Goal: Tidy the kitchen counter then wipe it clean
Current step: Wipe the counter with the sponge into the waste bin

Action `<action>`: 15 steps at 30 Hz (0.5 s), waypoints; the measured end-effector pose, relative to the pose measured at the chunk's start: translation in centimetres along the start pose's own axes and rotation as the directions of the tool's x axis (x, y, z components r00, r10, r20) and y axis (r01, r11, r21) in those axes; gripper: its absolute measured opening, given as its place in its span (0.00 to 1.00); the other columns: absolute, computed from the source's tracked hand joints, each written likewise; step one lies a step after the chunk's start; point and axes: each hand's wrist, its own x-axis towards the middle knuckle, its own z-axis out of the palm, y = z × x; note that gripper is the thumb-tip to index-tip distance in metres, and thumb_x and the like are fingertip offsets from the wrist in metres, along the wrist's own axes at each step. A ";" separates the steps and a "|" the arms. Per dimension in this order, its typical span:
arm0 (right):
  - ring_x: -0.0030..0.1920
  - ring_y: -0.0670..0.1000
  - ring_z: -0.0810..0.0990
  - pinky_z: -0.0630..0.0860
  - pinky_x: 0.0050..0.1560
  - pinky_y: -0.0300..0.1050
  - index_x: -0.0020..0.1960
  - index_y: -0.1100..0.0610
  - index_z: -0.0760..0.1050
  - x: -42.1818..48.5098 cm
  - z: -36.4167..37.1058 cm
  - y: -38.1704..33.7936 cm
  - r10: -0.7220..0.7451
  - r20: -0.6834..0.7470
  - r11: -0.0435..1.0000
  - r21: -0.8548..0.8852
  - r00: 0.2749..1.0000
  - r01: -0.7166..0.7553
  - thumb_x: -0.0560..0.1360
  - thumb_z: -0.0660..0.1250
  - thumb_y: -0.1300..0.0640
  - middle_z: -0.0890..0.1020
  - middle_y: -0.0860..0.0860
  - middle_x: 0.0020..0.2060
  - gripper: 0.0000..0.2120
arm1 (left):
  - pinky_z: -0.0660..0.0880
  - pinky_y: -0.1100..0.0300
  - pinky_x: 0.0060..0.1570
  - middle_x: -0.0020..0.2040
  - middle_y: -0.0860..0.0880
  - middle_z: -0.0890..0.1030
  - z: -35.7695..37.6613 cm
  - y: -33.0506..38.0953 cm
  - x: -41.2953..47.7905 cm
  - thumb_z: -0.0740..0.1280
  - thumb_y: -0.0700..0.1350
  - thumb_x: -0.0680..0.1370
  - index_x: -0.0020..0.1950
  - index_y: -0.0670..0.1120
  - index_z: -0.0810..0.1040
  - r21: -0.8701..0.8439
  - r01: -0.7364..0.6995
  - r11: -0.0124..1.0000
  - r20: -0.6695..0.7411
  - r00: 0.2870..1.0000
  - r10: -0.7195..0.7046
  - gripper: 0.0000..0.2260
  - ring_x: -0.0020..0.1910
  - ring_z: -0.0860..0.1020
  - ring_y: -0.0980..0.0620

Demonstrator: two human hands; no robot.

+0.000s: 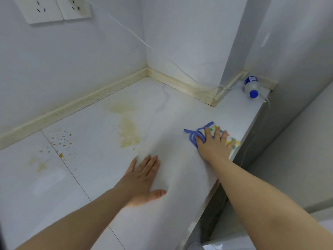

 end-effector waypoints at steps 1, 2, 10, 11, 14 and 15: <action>0.76 0.59 0.39 0.38 0.71 0.66 0.77 0.47 0.45 -0.2 0.2 -0.6 0.008 -0.009 1.000 -0.011 1.000 -0.009 0.79 0.43 0.37 0.42 0.53 0.77 0.30 | 0.28 0.51 0.69 0.67 0.53 0.26 0.0 -0.1 0.0 0.29 0.72 0.56 0.66 0.50 0.26 0.001 -0.002 1.000 -0.005 1.000 0.002 0.44 0.67 0.25 0.55; 0.76 0.60 0.40 0.38 0.71 0.67 0.77 0.47 0.44 -0.9 0.8 -1.5 -0.041 -0.022 0.998 -0.037 0.999 0.041 0.79 0.43 0.37 0.42 0.53 0.77 0.30 | 0.28 0.52 0.69 0.67 0.53 0.26 0.0 0.0 0.1 0.29 0.72 0.56 0.66 0.49 0.26 0.005 -0.001 1.000 -0.009 1.000 0.001 0.44 0.67 0.26 0.55; 0.77 0.53 0.41 0.39 0.74 0.58 0.77 0.45 0.42 -3.3 1.6 -1.5 -0.393 0.045 0.907 -0.143 0.918 0.395 0.77 0.38 0.36 0.44 0.48 0.77 0.30 | 0.36 0.62 0.70 0.74 0.49 0.41 0.6 -1.3 -2.0 0.38 0.73 0.71 0.74 0.43 0.40 0.003 0.037 0.999 -0.291 0.956 -0.035 0.43 0.76 0.50 0.49; 0.77 0.54 0.41 0.40 0.74 0.59 0.77 0.46 0.41 -2.4 1.0 -0.9 -0.294 0.026 0.947 -0.125 0.955 0.295 0.79 0.41 0.38 0.43 0.49 0.77 0.29 | 0.36 0.62 0.70 0.74 0.50 0.40 0.6 -1.7 -2.8 0.39 0.74 0.71 0.74 0.43 0.40 -0.058 0.077 0.995 -0.304 0.948 -0.091 0.43 0.76 0.49 0.50; 0.77 0.58 0.41 0.42 0.73 0.64 0.77 0.49 0.41 -2.4 1.0 -2.7 -0.136 0.001 0.983 -0.126 0.991 0.135 0.80 0.42 0.40 0.42 0.52 0.77 0.29 | 0.23 0.62 0.67 0.68 0.55 0.24 1.5 -3.8 -5.0 0.30 0.78 0.57 0.66 0.46 0.23 -0.247 0.271 0.930 -0.236 0.915 -0.329 0.49 0.69 0.26 0.55; 0.76 0.59 0.43 0.43 0.72 0.64 0.78 0.50 0.42 -3.5 1.7 -4.5 -0.178 0.002 0.972 -0.153 0.984 0.176 0.80 0.43 0.40 0.44 0.53 0.77 0.30 | 0.25 0.59 0.69 0.68 0.54 0.24 1.4 -4.6 -5.3 0.26 0.78 0.53 0.66 0.46 0.22 -0.240 0.328 0.914 -0.210 0.901 -0.379 0.52 0.68 0.25 0.55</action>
